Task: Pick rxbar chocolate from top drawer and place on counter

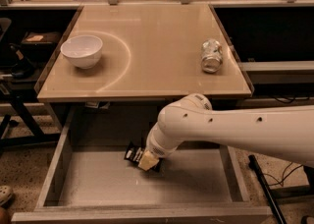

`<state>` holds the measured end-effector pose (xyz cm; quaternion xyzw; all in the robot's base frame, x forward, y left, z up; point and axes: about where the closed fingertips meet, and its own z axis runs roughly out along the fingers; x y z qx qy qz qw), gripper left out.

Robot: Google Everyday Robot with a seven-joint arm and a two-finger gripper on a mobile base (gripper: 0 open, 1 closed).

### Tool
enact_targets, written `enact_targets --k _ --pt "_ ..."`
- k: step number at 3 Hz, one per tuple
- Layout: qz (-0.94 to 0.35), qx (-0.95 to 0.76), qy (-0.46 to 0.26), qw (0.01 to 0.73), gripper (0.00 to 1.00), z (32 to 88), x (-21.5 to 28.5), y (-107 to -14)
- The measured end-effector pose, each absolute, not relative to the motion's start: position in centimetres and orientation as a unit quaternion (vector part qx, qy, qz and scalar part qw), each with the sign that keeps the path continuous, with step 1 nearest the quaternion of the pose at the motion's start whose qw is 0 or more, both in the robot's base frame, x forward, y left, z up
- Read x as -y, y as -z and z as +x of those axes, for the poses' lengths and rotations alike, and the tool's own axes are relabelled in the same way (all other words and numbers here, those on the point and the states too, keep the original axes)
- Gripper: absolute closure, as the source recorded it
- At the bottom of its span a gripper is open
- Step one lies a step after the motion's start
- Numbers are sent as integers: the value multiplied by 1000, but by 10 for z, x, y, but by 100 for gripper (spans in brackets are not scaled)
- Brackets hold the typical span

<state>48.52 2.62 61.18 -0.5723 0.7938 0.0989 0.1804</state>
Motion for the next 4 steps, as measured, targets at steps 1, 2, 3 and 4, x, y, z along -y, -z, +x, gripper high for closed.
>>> enact_targets --k 1,2,3,4 --pt "-562 -798 -109 188 100 476 -8 -663" --pt "-555 -803 -106 189 100 466 9 -718" --pt "-562 -798 -89 199 100 468 14 -770" --pt "-571 -790 -73 211 100 484 16 -812"
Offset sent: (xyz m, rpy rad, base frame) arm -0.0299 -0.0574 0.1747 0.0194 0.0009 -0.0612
